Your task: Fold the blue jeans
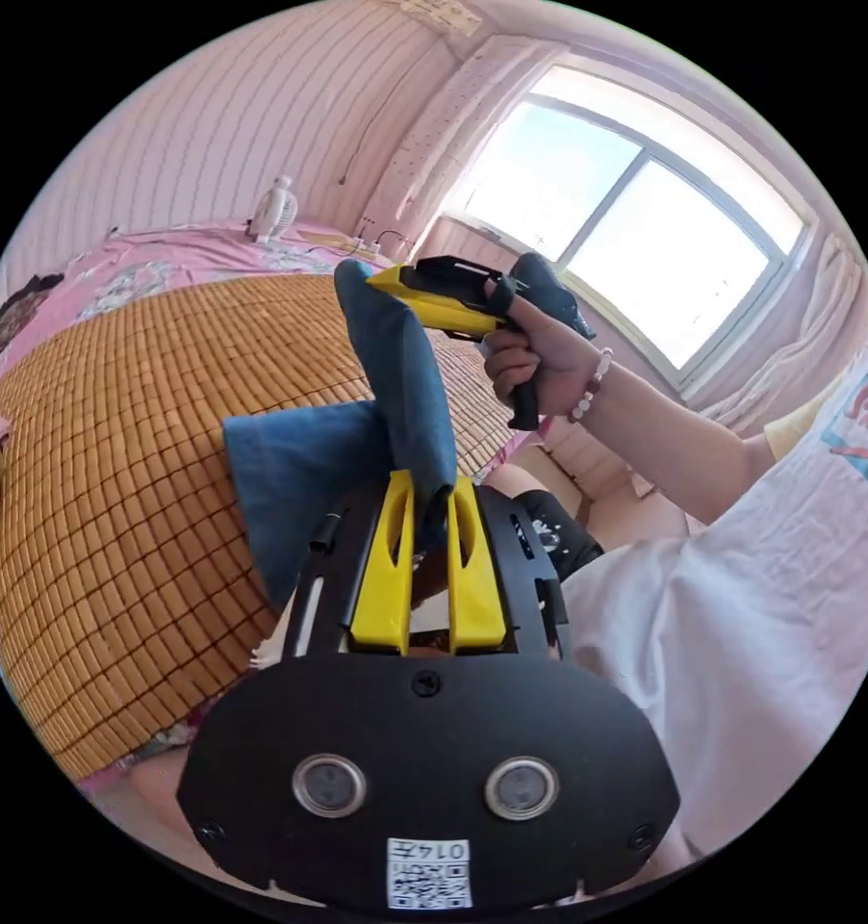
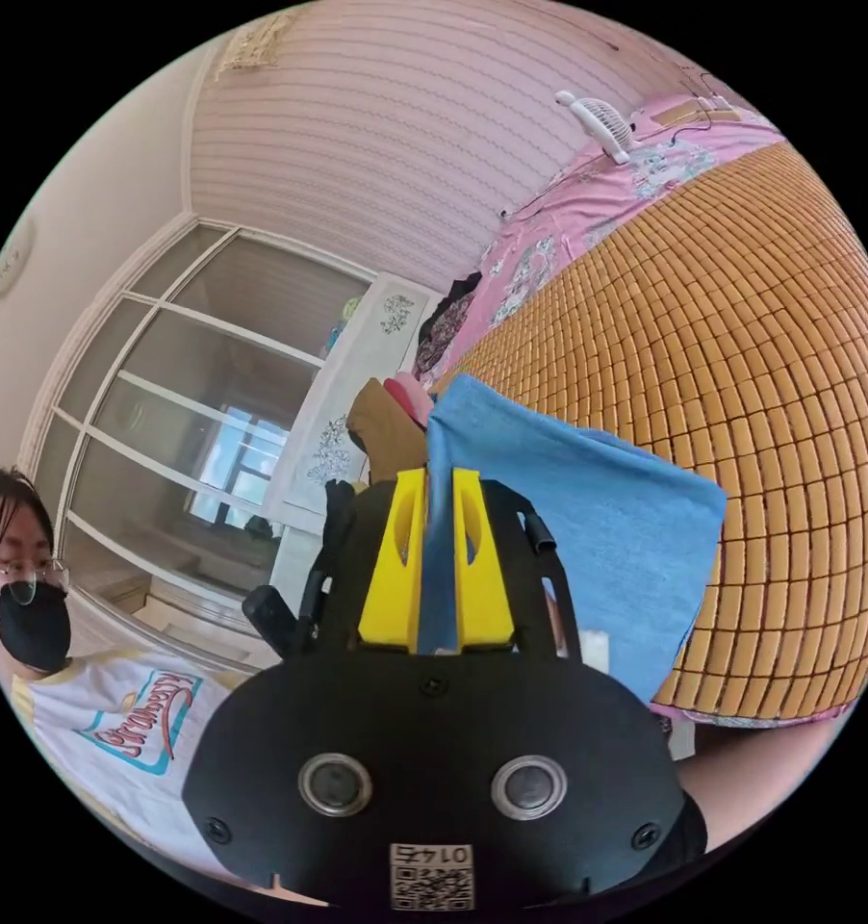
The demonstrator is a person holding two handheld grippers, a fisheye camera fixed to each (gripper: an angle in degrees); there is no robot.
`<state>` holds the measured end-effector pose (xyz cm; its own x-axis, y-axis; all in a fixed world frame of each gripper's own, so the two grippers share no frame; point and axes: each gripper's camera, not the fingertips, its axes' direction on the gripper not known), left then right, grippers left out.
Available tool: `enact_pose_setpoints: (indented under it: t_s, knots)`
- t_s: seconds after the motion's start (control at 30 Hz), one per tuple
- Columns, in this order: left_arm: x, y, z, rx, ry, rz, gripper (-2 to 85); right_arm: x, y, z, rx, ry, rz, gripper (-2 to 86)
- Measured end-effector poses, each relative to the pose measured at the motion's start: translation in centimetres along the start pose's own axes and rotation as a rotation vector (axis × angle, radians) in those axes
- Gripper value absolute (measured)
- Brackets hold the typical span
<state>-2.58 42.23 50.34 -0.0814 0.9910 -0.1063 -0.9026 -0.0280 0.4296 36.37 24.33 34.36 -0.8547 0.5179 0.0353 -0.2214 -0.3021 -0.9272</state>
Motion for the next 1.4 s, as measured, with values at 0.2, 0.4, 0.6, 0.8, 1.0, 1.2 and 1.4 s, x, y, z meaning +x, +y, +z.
enact_pose_setpoints:
  t_s: [0.2,0.4,0.6,0.8,1.0,1.2,1.4]
  knots:
    - [-6.4,5.7,-3.7,0.011,-0.187,-0.350,9.4,-0.7,3.2,8.1,-0.154,0.128,-0.079,11.4]
    - [-9.1,4.4,-2.1,-0.004,-0.135,-0.443,11.3,4.1,9.8,5.3,-0.155,0.592,0.005,14.3]
    - [-9.9,0.0,3.0,-0.204,-0.175,-0.344,10.1,9.7,12.9,6.9,-0.210,0.520,0.196,12.5]
    - [-10.9,-2.1,4.4,-0.329,-0.174,-0.313,8.1,10.2,11.9,7.5,-0.270,0.504,0.134,5.6]
    - [-11.3,-6.5,6.2,-0.442,-0.270,-0.180,6.5,13.7,11.0,5.5,-0.205,0.398,0.164,3.3]
    - [-10.7,-15.3,13.8,-0.595,-0.183,0.118,6.3,20.2,10.6,-4.2,0.072,0.379,0.288,2.8]
    - [-3.8,-27.3,26.0,-0.520,-0.025,0.392,4.5,28.1,12.6,-20.7,0.443,0.503,0.531,3.2]
